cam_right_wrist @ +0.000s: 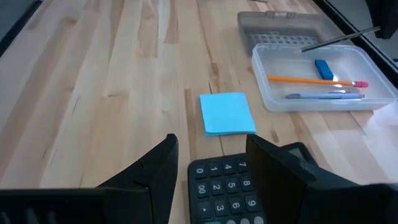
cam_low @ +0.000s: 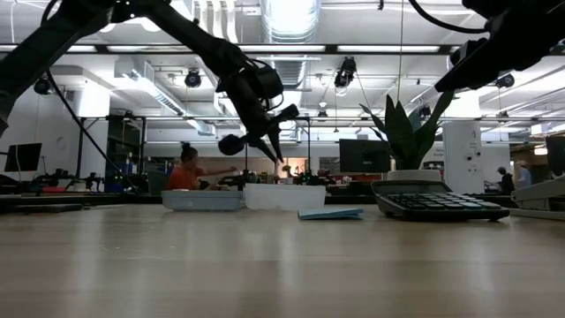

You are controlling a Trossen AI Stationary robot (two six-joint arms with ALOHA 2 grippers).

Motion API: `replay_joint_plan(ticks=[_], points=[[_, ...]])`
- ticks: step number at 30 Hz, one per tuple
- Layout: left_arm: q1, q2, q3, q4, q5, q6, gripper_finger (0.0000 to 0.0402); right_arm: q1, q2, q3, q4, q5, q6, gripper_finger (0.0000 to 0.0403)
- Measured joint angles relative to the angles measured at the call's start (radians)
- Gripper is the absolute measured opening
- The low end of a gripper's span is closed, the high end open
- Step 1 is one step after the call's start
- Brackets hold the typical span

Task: Pack school essentials
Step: Put the blue pencil into the transparent supply box

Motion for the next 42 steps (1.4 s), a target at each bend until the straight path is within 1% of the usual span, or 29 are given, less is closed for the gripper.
replay_joint_plan(ticks=[6,14,24,29,34,37,42], points=[[-0.002,0.023,-0.007,0.000,-0.001,0.024,0.0011,0.000,0.000,0.000,0.008,0.000,-0.010,0.0178],[-0.007,0.026,-0.013,0.036,-0.003,0.032,0.0012,0.000,0.000,0.000,0.008,0.001,-0.017,0.0178],[-0.016,0.026,-0.021,0.034,-0.004,0.034,0.0013,0.000,0.000,0.000,0.008,0.002,-0.018,0.0178],[-0.026,0.026,-0.021,0.033,-0.004,0.072,0.0013,0.000,0.000,0.000,0.008,0.002,-0.019,0.0178],[-0.031,0.026,-0.021,0.033,-0.004,0.076,0.0015,0.000,0.000,0.000,0.008,0.004,-0.026,0.0178],[-0.032,0.026,-0.021,0.033,-0.004,0.076,0.0031,0.000,0.000,0.000,0.008,0.004,-0.026,0.0178],[-0.032,0.026,-0.021,0.033,-0.004,0.076,0.0083,0.000,0.000,0.000,0.008,0.004,-0.026,0.0178]])
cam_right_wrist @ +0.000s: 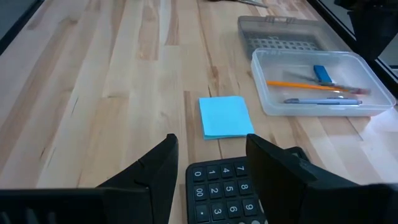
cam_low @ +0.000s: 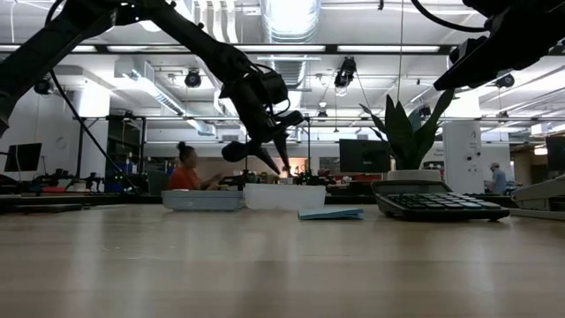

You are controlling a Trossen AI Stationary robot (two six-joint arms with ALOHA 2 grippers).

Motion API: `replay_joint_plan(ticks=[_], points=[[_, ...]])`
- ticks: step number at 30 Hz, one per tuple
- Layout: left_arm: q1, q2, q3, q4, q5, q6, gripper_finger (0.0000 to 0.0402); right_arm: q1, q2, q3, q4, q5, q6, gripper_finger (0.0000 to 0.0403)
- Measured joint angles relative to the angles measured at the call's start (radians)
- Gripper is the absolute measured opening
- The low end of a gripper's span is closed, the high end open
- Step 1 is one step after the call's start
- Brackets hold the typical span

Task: Pack school essentials
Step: Put the blue pencil into the transparent supply box

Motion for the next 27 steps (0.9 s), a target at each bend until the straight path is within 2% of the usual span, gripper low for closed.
replay_joint_plan(ticks=[7,15,21,24,27], points=[[0.000,0.000,0.000,0.000,0.000,0.001,0.0132,0.000,0.000,0.000,0.000,0.000,-0.002,0.0178],[-0.023,-0.023,-0.001,0.005,0.000,0.115,0.0137,0.000,0.000,0.001,0.000,-0.001,-0.004,0.0178],[-0.104,-0.072,-0.001,0.019,-0.024,0.341,0.0131,0.000,0.000,0.001,0.000,-0.001,-0.008,0.0178],[-0.170,-0.075,-0.001,0.017,-0.022,0.466,0.0110,0.000,0.000,0.001,0.000,0.001,-0.010,0.0178],[-0.247,-0.074,-0.002,0.011,-0.044,0.653,0.0076,0.000,0.000,0.001,0.000,0.005,-0.010,0.0178]])
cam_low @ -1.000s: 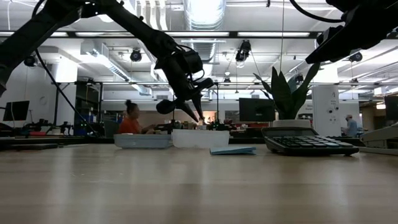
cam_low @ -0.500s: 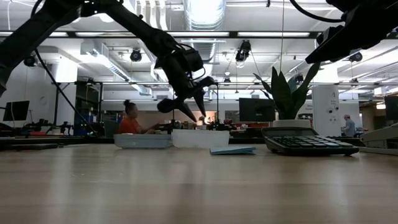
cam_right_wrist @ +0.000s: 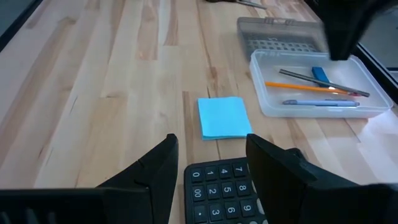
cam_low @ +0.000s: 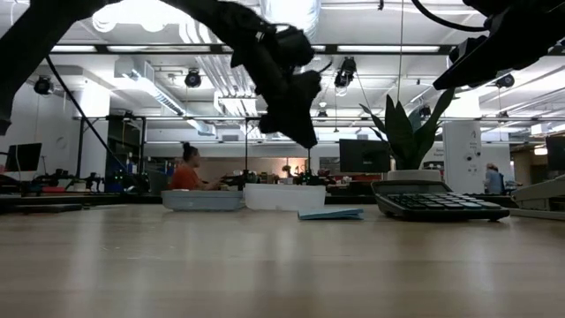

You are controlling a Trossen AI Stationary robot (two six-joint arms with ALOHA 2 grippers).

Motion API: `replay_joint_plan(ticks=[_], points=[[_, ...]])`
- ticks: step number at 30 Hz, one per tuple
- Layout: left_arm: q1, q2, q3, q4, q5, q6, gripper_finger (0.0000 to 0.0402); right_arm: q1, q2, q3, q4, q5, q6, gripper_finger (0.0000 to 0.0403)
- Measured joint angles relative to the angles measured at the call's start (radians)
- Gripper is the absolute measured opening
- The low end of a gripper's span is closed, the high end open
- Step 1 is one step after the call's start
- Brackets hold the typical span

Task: Pack school essentials
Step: Put the blue pencil into the transparent supply box

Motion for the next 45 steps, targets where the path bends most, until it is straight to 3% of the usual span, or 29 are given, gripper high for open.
replay_joint_plan(ticks=[5,10,14,22,35,45], points=[[-0.090,0.000,-0.015,0.000,-0.272,0.310,0.0012,0.000,0.000,0.000,0.000,0.000,0.000,0.0178],[-0.064,0.000,-0.022,0.052,-0.264,0.484,0.0002,0.000,0.000,0.000,0.001,0.001,-0.001,0.0178],[-0.013,0.000,-0.039,0.116,-0.258,0.527,0.0000,0.000,0.000,0.000,0.018,0.001,-0.004,0.0178],[0.046,0.054,-0.141,0.335,-0.274,0.372,0.0000,0.000,0.000,0.000,0.018,0.001,-0.011,0.0178],[0.109,0.110,-0.144,0.341,-0.290,0.179,0.0000,0.000,0.001,0.000,0.016,0.002,-0.017,0.0178],[0.172,0.110,-0.145,0.305,-0.132,-0.103,0.0000,0.000,0.002,0.000,0.016,0.002,-0.017,0.0178]])
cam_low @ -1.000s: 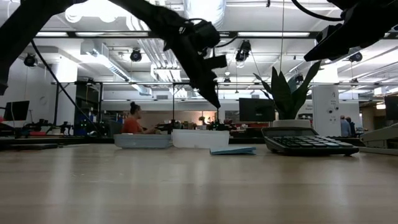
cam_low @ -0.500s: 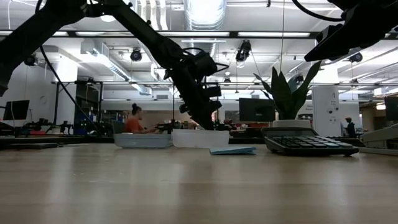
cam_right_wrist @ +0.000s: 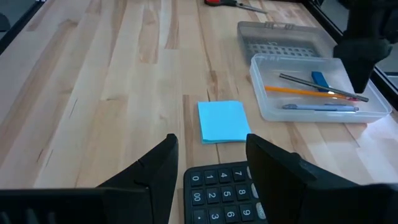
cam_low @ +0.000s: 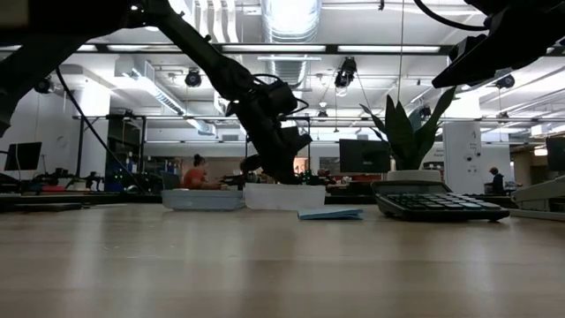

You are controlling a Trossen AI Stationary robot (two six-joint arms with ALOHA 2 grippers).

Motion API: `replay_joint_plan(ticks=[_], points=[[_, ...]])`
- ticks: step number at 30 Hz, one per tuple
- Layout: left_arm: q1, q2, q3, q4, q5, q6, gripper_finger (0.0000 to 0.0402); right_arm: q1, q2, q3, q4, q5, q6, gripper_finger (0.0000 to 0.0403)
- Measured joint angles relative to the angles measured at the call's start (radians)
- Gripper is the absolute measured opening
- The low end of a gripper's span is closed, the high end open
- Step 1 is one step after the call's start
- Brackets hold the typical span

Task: Pack school essentials
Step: Put the blue pencil into the transparent supply box

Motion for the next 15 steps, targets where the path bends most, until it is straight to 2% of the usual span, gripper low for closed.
replay_joint_plan(ticks=[11,15], points=[[0.003,-0.002,0.002,-0.007,0.005,-0.036,0.0000,0.000,0.000,0.000,-0.001,0.000,-0.001,0.0178],[-0.028,-0.101,0.005,-0.054,-0.020,0.010,0.0000,0.000,0.003,0.000,0.000,0.000,0.050,0.0177]])
